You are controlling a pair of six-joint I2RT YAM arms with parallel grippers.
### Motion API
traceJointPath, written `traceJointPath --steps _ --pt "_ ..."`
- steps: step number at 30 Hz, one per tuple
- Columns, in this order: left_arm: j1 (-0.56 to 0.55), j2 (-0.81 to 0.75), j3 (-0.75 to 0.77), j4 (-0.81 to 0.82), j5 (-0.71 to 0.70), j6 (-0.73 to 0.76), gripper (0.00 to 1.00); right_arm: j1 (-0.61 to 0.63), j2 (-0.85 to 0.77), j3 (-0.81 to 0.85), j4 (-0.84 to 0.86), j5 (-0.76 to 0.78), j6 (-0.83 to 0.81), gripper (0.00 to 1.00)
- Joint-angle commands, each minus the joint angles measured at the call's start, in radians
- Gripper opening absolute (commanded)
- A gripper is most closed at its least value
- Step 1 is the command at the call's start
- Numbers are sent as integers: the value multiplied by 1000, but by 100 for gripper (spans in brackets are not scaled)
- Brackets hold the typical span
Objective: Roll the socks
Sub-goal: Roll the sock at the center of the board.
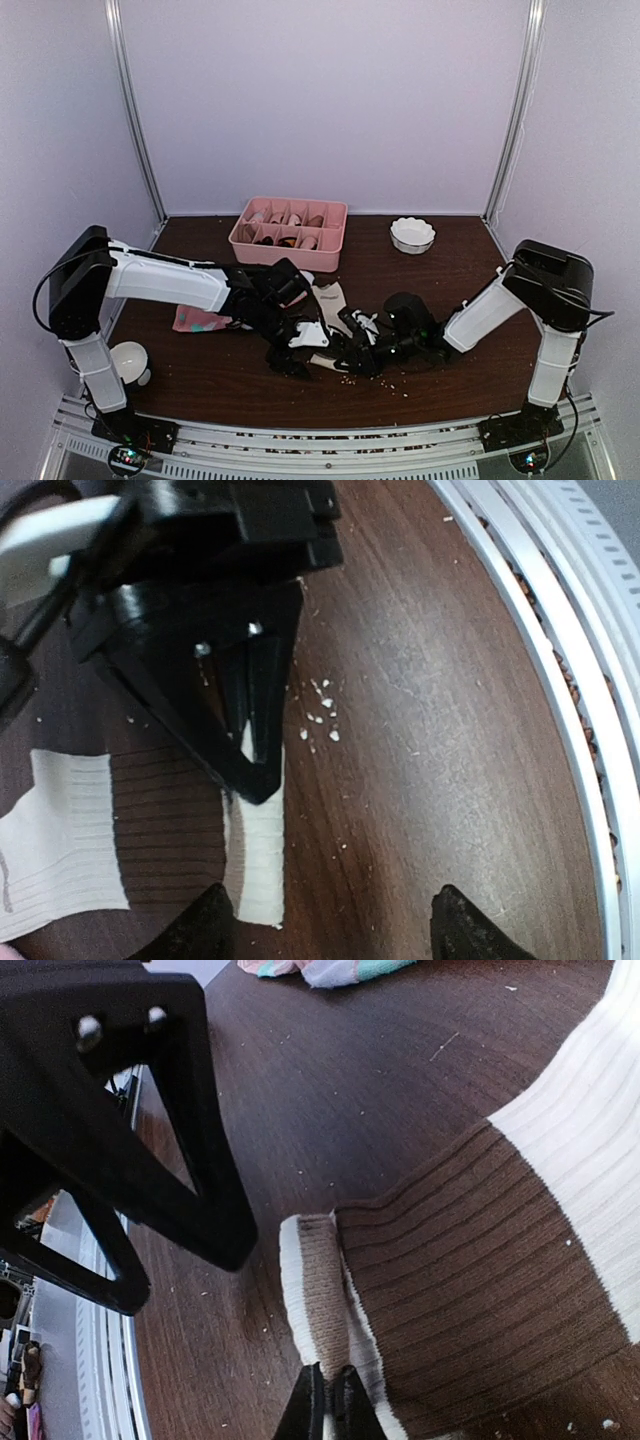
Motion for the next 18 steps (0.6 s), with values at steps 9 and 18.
traceJointPath --steps 9,18 --pt "-10 102 74 42 -102 35 58 -26 53 8 -172 6 42 0" --pt "-13 142 79 20 -95 39 43 -27 60 8 -166 -4 56 0"
